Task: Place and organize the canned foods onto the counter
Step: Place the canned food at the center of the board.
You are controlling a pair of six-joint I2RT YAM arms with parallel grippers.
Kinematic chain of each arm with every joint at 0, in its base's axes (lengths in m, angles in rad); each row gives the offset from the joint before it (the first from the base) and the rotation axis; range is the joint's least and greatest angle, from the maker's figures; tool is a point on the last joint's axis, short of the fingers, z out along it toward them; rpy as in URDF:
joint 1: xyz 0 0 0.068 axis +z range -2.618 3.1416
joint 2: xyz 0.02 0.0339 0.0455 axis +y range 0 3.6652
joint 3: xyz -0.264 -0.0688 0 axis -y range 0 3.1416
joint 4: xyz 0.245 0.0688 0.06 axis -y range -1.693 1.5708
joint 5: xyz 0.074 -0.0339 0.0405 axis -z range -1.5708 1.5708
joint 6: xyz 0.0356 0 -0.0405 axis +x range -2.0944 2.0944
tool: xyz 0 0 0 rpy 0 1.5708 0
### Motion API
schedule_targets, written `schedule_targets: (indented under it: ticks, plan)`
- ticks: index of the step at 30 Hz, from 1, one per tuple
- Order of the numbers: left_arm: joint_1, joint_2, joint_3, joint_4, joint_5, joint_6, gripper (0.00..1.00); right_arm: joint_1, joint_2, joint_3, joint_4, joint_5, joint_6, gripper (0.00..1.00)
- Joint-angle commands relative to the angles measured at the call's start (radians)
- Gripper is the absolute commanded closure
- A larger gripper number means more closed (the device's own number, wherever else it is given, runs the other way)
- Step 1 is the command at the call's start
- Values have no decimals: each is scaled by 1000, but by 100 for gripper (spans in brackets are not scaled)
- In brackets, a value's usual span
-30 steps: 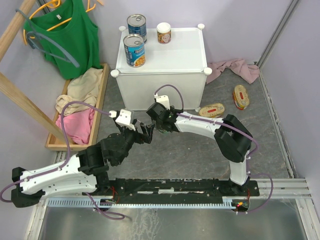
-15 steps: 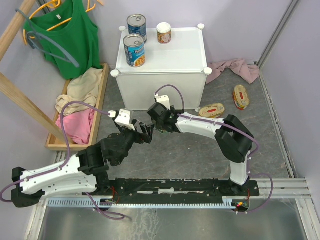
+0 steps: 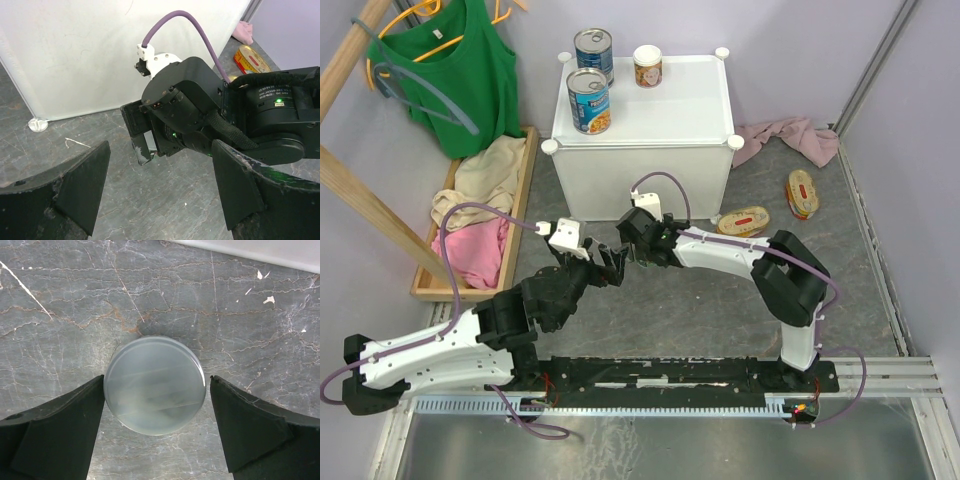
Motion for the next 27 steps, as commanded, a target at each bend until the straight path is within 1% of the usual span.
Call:
schedule_targets:
  ticks: [1,7,15,22,27]
  plan:
    - [-6,-10,5,25,-36,-41,11,3,-79,-9,33,5,-14,8]
    - [-5,-4,6,17,-47,-47,11,3,-137,-43,41,-3,-19,7]
    - [-5,20,18,-5,-56,-80,8,3,-254,-140,58,5,0,6]
    - [-4,91,39,-32,-36,-119,5,2,-370,-240,61,43,33,5]
    - [-4,176,61,-44,-35,-151,1,-17,-473,-306,34,77,51,5]
